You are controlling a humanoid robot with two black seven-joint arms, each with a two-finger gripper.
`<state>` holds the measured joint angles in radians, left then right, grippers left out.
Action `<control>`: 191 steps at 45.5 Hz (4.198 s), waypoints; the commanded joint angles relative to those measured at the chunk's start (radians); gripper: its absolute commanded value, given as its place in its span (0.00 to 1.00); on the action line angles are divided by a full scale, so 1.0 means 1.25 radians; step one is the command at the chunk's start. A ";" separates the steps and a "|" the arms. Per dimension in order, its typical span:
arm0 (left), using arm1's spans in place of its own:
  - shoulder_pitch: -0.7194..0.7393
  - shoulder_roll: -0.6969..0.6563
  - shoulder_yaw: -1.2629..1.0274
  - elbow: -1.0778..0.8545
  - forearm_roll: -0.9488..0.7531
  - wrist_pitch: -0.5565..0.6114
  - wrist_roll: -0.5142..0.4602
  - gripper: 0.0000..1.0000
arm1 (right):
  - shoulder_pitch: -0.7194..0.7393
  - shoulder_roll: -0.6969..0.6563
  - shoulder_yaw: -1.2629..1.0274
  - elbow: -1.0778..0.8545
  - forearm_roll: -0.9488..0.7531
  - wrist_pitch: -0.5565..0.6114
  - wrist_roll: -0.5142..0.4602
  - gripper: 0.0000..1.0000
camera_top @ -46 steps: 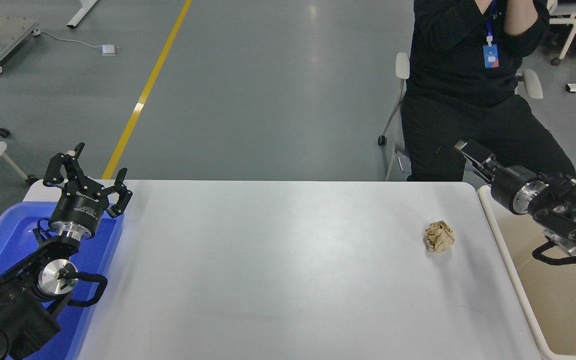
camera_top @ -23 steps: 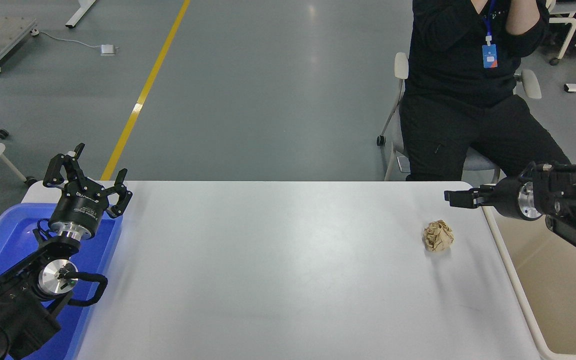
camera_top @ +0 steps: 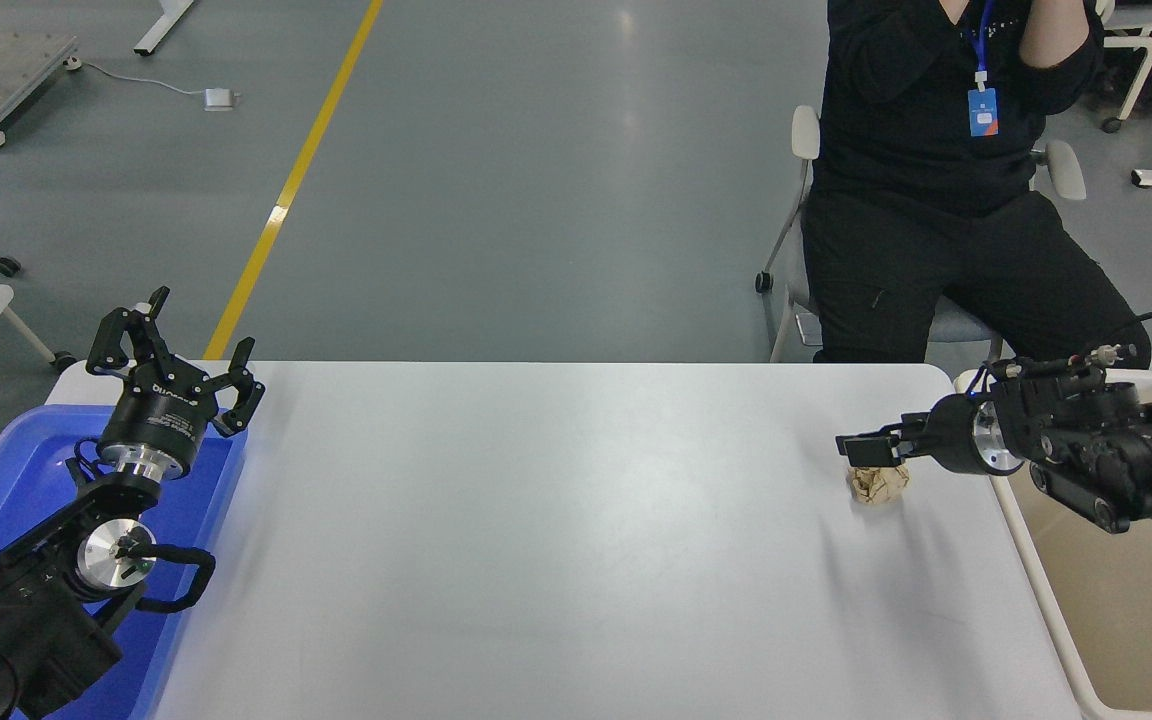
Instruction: Clean the table surface
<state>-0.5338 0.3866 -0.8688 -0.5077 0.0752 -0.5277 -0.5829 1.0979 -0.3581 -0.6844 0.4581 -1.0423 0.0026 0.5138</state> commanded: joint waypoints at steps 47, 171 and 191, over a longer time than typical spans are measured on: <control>0.000 0.000 -0.001 0.000 0.000 0.000 0.000 1.00 | -0.111 0.052 0.012 -0.139 0.051 -0.036 -0.002 0.99; 0.000 0.001 0.000 0.000 0.000 0.000 0.000 1.00 | 0.016 -0.253 0.471 0.045 0.348 0.067 0.167 0.00; 0.000 0.000 0.000 0.000 0.000 0.000 0.000 1.00 | -0.044 -0.290 0.479 -0.144 0.544 0.069 0.087 0.00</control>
<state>-0.5338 0.3870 -0.8682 -0.5076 0.0752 -0.5277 -0.5829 1.0954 -0.6994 -0.1040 0.4401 -0.5002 0.0843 0.6969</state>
